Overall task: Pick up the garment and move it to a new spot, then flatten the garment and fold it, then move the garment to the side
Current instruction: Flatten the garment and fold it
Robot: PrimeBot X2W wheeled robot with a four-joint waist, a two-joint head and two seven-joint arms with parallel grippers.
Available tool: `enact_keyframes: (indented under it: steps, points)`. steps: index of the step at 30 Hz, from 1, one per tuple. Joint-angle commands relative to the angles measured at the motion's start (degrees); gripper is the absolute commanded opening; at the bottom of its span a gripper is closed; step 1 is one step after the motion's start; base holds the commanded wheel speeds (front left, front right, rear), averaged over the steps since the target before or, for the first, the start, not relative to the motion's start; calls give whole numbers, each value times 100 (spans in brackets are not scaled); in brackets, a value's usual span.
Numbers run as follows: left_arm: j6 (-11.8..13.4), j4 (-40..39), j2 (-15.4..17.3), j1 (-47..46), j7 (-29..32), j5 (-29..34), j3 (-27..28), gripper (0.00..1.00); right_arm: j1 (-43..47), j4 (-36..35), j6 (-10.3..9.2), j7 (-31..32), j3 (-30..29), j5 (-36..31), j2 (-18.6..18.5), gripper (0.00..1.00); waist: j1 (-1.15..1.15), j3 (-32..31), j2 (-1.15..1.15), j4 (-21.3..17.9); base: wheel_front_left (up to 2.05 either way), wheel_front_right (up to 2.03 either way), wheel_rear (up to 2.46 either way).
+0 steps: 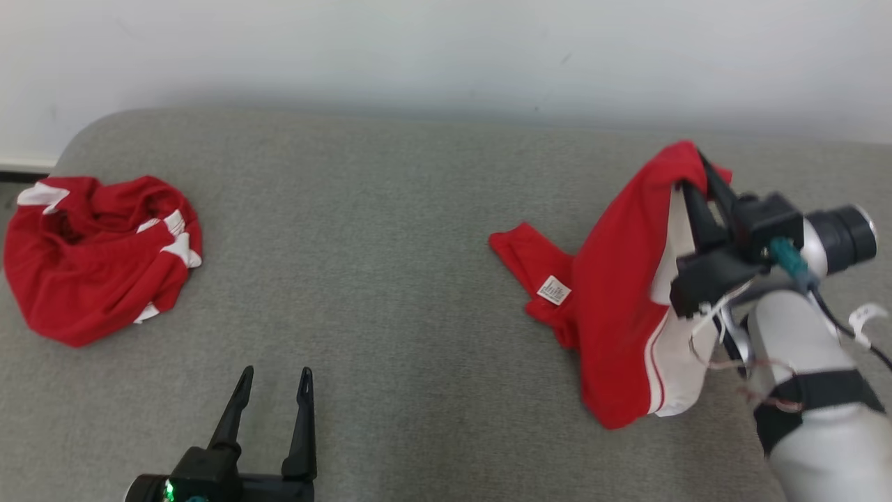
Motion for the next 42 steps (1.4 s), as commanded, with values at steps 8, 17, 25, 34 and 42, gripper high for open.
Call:
enact_keyframes:
  steps: [8,17,25,34,42]
  points:
    - [40,38,3,-143,-16,-64,-166,100,-960,1719,8,-5,-176,-238,164,100,0,229,-1,340,0,0,0]
    - [42,35,5,-23,-16,-68,20,100,-802,1740,8,-5,-137,39,347,100,0,102,-1,-91,0,0,0]
    - [17,-7,5,-74,-16,-51,82,100,124,1099,8,-5,-221,399,145,100,0,-4,-1,-391,0,0,0]
    - [-15,-43,4,-16,-16,105,115,100,866,1428,8,-5,-462,673,298,100,0,71,-1,-358,0,0,0]
    - [-38,-3,4,29,-16,130,163,100,707,2575,8,-2,-663,842,585,36,0,21,-1,-201,0,0,0]
